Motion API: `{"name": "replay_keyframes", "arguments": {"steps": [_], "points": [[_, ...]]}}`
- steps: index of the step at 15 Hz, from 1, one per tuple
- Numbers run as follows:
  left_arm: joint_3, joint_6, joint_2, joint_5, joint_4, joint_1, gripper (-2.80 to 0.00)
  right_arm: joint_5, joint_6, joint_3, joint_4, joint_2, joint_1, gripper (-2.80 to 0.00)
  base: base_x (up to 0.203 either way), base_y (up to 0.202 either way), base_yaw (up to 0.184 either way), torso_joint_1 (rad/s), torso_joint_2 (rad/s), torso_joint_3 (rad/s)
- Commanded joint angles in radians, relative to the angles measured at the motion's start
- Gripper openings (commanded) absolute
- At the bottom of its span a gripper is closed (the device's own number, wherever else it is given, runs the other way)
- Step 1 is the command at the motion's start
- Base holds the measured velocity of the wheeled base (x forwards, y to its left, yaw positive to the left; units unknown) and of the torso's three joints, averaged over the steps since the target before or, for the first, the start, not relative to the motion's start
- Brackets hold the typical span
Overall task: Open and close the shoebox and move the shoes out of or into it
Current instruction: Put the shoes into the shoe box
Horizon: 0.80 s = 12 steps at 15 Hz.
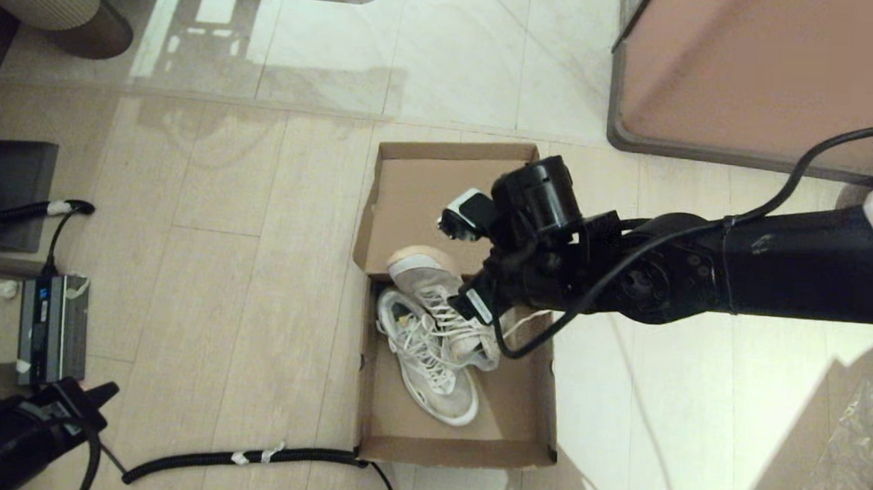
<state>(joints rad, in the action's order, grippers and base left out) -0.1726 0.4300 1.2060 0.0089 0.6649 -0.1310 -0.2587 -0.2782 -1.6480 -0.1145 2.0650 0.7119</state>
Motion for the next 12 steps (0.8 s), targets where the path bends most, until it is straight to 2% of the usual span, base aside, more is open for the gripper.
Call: {"name": "replay_keyframes", "arguments": {"steps": [1, 3, 6, 9, 10, 12], "points": [[0.001, 0.004, -0.005, 0.0, 0.004, -0.001, -2.8, -0.007, 0.007, -0.123, -0.006, 0.131, 0.008, 0.0, 0.0, 0.0, 0.0, 0.0, 0.0, 0.0], [0.001, 0.024, -0.005, 0.0, 0.004, -0.001, -2.8, -0.023, 0.01, -0.147, -0.004, 0.173, 0.03, 0.0, 0.0, 0.0, 0.0, 0.0, 0.0, 0.0], [0.002, 0.024, -0.003, 0.0, 0.004, -0.001, -2.8, -0.037, 0.011, -0.301, -0.003, 0.245, 0.039, 0.0, 0.0, 0.0, 0.0, 0.0, 0.0, 0.0], [-0.001, 0.026, 0.005, 0.0, 0.004, -0.001, -2.8, -0.046, 0.007, -0.322, 0.007, 0.274, 0.054, 0.0, 0.0, 0.0, 0.0, 0.0, 0.0, 0.0], [-0.001, 0.026, 0.004, 0.0, 0.004, -0.001, -2.8, -0.048, 0.006, -0.322, 0.048, 0.292, 0.054, 0.0, 0.0, 0.0, 0.0, 0.0, 0.0, 0.0], [0.004, 0.027, 0.0, 0.0, 0.004, -0.001, -2.8, -0.082, 0.003, -0.322, 0.213, 0.337, 0.052, 0.0, 0.0, 0.0, 0.0, 0.0, 0.0, 0.0]]}}
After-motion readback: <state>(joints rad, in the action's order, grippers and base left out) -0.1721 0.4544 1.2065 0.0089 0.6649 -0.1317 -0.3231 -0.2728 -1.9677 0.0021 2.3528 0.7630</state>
